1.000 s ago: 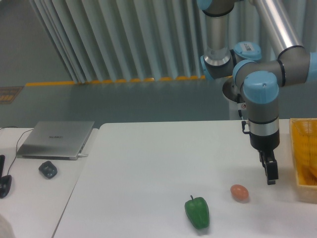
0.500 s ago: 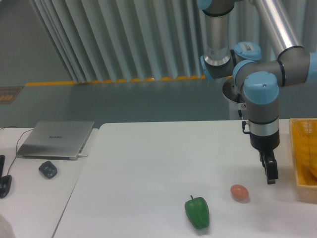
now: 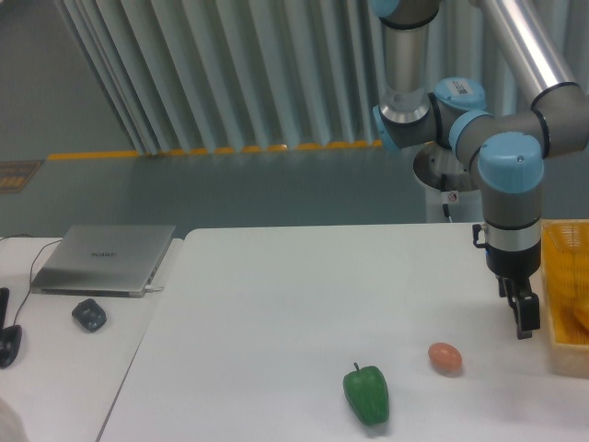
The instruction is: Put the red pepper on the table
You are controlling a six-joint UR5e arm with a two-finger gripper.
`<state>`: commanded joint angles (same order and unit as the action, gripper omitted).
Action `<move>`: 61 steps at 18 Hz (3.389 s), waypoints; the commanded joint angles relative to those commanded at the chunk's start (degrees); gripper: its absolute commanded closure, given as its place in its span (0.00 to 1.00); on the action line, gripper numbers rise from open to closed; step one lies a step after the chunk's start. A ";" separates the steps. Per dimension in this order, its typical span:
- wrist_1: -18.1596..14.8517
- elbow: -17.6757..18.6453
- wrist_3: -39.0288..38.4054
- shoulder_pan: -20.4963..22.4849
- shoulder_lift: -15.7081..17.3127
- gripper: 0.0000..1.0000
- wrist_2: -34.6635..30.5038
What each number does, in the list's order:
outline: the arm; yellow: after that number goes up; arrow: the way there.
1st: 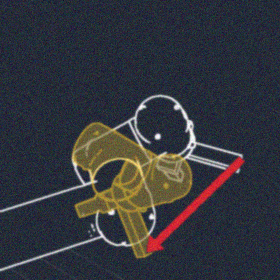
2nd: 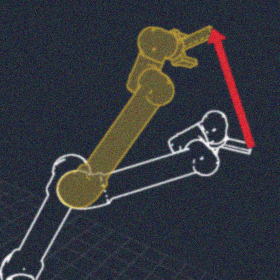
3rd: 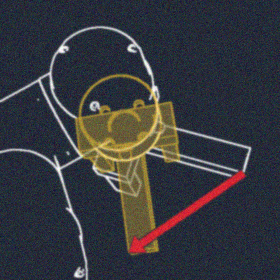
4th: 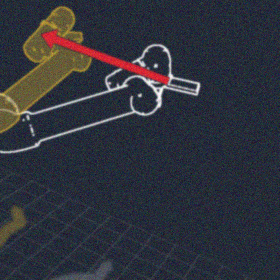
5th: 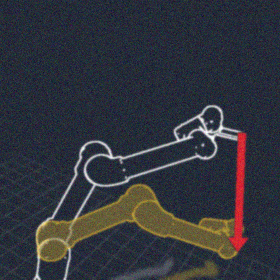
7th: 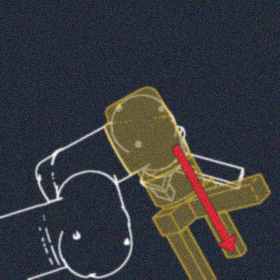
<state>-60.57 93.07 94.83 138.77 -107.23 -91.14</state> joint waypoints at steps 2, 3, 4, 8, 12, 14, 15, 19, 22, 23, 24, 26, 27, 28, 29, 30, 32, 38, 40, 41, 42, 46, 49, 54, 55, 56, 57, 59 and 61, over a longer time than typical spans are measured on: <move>0.01 0.01 0.79 0.71 0.00 0.00 0.00; 0.01 -0.08 1.23 1.32 0.09 0.00 -0.09; 0.01 -0.17 2.80 2.37 0.09 0.00 0.17; -0.08 0.01 16.32 5.53 0.00 0.00 0.35; -0.08 -0.61 27.29 10.01 -0.09 0.00 0.35; -0.25 -0.70 33.90 12.13 -0.09 0.00 0.35; -0.60 -0.78 35.41 12.83 -0.09 0.00 0.35; -1.48 -1.05 44.34 15.12 0.00 0.00 0.18; -3.06 -0.96 50.00 16.44 0.09 0.00 -0.09; -3.85 -0.96 51.23 16.79 0.09 0.00 -0.18; -4.81 -0.96 53.94 17.40 0.09 0.00 -0.26; -6.22 -0.96 60.08 18.54 0.09 0.00 -0.79; -6.93 -0.70 62.64 19.34 0.00 0.00 -0.97; -8.06 -0.18 63.54 20.13 0.09 0.00 -0.97; -8.77 -0.08 63.81 20.57 0.09 0.00 -0.97; -8.87 0.09 65.81 21.53 0.09 0.00 -0.97; -9.13 1.14 69.60 23.81 0.09 0.00 -0.44; -9.22 2.11 69.26 23.65 0.00 0.00 0.78; -9.39 2.38 68.82 23.47 0.09 0.00 1.75; -9.31 2.73 68.82 23.56 0.09 0.00 1.76; -9.31 2.73 68.82 23.56 0.09 0.00 1.84; -8.87 3.61 68.82 23.39 0.09 0.00 1.84; -8.87 3.87 68.12 23.12 0.00 0.00 1.84; -8.78 3.61 67.68 23.03 -0.09 0.00 1.84; -8.78 3.52 67.68 23.12 -0.09 0.00 1.84; -8.78 3.61 67.76 23.21 -0.17 0.00 1.84; -8.69 3.87 67.76 23.12 -0.17 0.00 1.84; -8.69 3.87 67.68 23.03 -0.17 0.00 1.84; -8.69 3.87 67.76 23.12 -0.17 0.00 1.84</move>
<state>-69.26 96.94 162.60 161.89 -107.40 -89.30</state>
